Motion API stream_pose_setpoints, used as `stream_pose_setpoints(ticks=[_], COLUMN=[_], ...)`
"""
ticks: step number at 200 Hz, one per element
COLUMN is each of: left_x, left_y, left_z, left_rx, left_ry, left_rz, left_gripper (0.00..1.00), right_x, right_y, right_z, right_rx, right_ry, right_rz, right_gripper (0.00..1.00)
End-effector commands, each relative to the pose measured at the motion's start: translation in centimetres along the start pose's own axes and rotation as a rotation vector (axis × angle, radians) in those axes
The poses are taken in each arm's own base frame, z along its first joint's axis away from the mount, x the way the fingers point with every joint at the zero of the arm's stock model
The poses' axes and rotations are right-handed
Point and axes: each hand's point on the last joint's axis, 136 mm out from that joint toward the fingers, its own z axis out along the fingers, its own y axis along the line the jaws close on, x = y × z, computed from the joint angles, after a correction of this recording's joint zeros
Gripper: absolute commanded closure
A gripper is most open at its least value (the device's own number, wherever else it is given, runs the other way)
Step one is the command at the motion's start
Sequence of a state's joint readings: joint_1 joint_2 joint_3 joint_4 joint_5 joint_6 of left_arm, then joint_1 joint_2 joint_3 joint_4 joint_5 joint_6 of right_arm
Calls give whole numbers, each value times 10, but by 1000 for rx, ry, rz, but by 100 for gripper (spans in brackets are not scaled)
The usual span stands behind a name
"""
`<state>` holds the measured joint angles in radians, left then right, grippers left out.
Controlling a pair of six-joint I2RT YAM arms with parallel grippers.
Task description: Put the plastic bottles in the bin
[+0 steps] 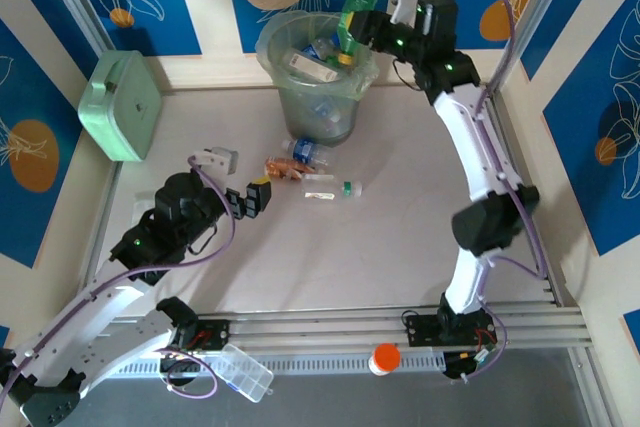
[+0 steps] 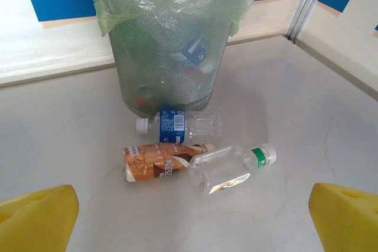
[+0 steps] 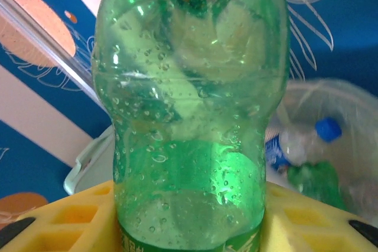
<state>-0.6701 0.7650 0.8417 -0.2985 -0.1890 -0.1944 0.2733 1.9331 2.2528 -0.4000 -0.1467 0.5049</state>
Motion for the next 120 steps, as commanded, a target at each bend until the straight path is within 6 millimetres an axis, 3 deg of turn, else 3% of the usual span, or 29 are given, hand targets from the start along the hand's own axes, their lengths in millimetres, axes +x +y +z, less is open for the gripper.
stream_pose_setpoints(ticks=[1, 31, 73, 120], left_x=[-3, -4, -2, -2], left_y=[3, 4, 2, 2], left_z=[-1, -3, 0, -1], left_rx=[-13, -17, -3, -6], left_ry=[-22, -34, -25, -27], left_rz=[29, 41, 34, 34], left_gripper=[1, 1, 1, 1], right_x=[18, 34, 61, 70], right_y=[-26, -56, -98, -96], right_z=[30, 67, 88, 91], right_rx=[55, 46, 115, 100], right_ry=[85, 130, 168, 192], right_rz=[-26, 13, 9, -8], right_gripper=[51, 51, 48, 24])
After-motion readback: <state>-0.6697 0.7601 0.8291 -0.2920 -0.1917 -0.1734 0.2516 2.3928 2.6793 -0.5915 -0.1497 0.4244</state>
